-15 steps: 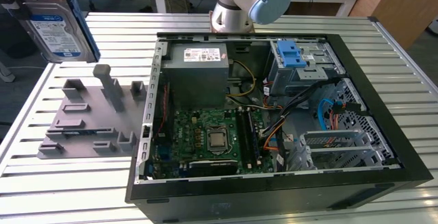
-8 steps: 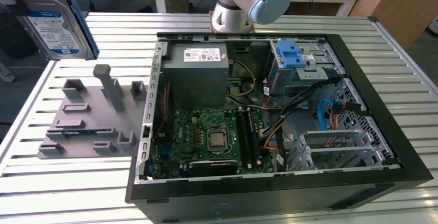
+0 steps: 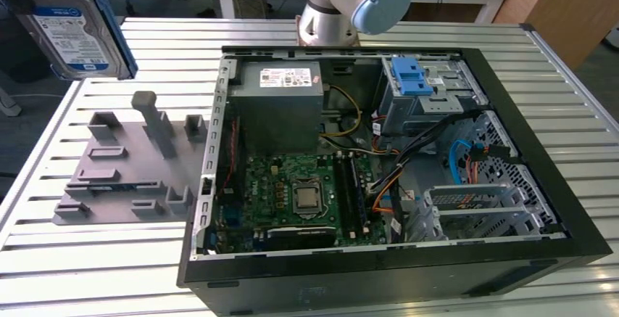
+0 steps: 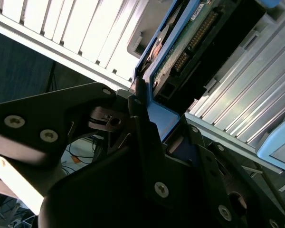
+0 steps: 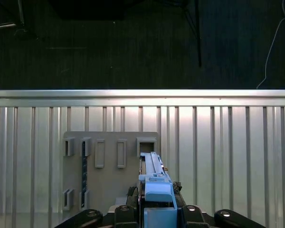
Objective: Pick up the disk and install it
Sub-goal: 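Pick up the disk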
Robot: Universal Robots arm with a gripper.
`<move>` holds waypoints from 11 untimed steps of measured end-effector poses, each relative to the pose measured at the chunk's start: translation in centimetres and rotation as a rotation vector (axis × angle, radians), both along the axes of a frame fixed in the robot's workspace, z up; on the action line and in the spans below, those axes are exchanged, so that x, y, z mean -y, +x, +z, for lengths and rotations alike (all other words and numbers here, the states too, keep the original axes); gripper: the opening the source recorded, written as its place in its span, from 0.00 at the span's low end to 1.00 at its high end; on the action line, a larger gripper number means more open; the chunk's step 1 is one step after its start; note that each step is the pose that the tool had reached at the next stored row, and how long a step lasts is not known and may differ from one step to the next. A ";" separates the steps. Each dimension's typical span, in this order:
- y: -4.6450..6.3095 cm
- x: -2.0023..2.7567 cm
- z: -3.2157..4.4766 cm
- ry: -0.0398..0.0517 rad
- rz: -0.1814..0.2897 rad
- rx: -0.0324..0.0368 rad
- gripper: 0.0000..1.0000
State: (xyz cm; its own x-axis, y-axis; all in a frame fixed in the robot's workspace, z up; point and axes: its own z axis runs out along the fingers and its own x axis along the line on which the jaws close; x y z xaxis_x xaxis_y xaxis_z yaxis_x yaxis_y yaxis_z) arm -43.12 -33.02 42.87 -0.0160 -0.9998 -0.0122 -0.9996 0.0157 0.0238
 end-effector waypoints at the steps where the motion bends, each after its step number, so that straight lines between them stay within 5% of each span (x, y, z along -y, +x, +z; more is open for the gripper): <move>1: 0.0 0.00 0.13 0.0000 0.000 -0.0001 0.36; 11: 0.0 0.00 1.39 0.0000 0.000 0.0000 0.36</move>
State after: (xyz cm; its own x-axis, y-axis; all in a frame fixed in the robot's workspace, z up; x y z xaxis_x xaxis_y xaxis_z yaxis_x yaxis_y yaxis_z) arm -43.12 -33.02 44.26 -0.0160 -0.9998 -0.0122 -0.9996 0.0157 0.0238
